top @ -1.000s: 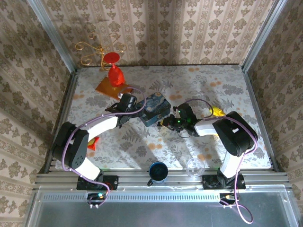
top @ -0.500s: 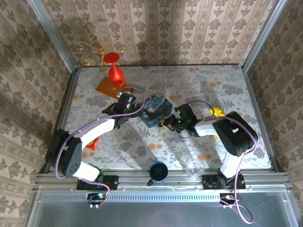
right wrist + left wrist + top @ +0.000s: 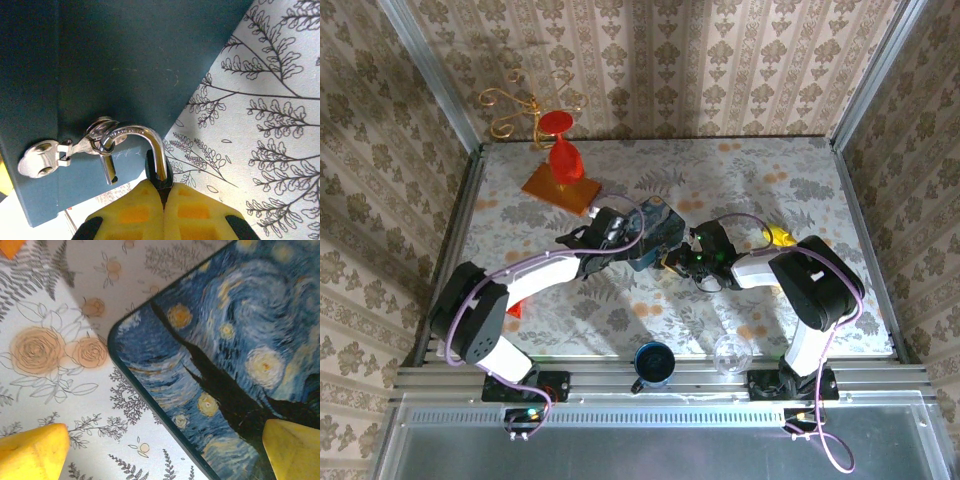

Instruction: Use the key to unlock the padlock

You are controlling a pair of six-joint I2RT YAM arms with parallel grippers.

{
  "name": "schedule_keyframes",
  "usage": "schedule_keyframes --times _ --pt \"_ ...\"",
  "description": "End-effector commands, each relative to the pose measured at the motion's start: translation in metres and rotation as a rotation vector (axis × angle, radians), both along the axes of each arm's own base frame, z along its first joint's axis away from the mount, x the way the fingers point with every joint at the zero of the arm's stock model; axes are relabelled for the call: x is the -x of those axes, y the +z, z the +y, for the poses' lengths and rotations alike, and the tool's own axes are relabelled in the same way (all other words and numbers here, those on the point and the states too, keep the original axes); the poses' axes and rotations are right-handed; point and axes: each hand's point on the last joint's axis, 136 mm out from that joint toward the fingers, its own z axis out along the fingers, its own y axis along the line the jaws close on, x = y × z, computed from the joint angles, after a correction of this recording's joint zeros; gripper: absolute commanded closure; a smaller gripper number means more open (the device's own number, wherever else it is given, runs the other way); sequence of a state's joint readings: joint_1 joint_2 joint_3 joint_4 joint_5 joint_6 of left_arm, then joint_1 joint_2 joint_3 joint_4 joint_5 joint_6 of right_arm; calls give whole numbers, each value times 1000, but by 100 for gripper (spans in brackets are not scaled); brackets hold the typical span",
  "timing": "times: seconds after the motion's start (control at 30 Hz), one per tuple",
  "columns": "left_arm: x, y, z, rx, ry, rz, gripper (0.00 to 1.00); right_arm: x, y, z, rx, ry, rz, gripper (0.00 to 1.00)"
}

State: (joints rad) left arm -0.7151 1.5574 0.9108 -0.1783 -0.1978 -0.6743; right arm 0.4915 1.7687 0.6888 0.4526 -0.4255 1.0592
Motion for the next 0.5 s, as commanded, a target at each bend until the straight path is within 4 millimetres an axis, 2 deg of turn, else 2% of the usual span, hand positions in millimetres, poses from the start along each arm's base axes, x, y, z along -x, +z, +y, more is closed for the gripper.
schedule_keyframes --times 0.0,0.27,0.47 --pt "-1 -7 -4 10 20 22 4 3 0 -4 10 -28 9 100" --pt "-1 -32 17 3 71 66 24 1 2 -6 8 -36 2 100" --pt "-5 -37 26 -11 80 80 26 -4 7 -8 -19 -60 -12 100"
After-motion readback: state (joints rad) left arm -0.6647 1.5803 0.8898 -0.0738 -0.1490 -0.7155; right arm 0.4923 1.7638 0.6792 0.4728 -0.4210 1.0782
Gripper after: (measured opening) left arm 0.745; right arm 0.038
